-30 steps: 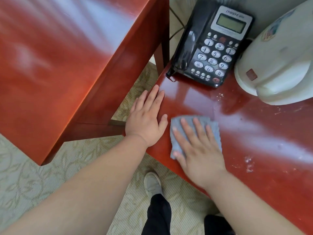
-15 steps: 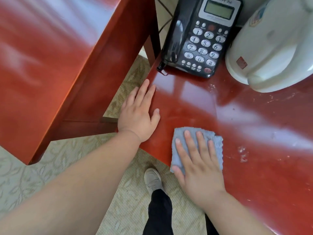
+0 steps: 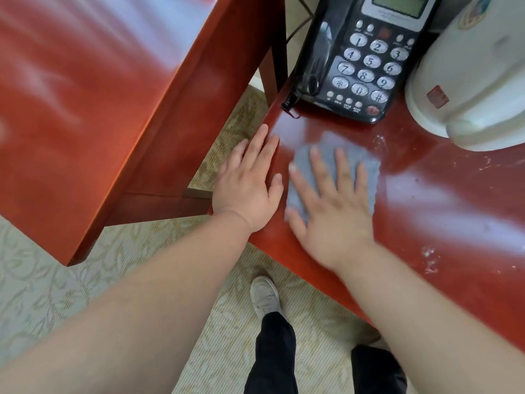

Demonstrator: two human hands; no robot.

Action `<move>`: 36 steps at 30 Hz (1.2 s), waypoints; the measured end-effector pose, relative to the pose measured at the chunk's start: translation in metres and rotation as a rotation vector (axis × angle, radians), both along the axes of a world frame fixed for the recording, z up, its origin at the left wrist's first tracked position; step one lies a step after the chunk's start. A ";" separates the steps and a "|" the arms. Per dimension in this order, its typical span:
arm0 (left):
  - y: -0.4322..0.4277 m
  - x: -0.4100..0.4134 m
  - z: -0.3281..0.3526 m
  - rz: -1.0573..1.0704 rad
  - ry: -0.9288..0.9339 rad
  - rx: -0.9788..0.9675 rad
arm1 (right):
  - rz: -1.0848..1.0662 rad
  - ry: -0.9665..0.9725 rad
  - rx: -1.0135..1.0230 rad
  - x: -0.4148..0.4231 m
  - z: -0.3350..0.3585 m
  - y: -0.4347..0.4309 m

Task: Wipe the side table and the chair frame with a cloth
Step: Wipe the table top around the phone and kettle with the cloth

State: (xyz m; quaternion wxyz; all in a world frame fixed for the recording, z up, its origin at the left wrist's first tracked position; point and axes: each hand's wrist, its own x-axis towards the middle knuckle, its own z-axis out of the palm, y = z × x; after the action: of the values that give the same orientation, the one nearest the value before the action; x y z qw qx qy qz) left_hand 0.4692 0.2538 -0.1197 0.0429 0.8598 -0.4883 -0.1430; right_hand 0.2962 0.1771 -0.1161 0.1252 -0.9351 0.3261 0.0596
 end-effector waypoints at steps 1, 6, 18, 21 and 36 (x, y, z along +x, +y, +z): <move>0.000 0.000 0.000 -0.006 0.000 -0.006 | 0.011 -0.015 0.007 -0.019 0.001 0.022; -0.001 0.001 -0.002 0.000 0.001 0.001 | 0.131 0.073 0.020 -0.095 0.001 0.088; 0.002 0.000 -0.004 -0.009 -0.008 -0.028 | 0.098 0.079 0.017 -0.036 -0.003 0.015; 0.002 -0.002 0.002 0.009 -0.017 0.026 | 0.165 0.057 0.046 -0.092 -0.003 0.056; -0.033 -0.068 0.004 -0.258 -0.080 -0.022 | -0.263 -0.062 -0.015 -0.070 -0.015 -0.018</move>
State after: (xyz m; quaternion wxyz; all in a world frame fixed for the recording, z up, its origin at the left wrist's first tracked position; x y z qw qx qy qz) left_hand 0.4007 0.2206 -0.1161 0.0139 0.7945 -0.5974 -0.1076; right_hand 0.2266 0.1589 -0.1309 0.1351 -0.8866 0.4423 0.0116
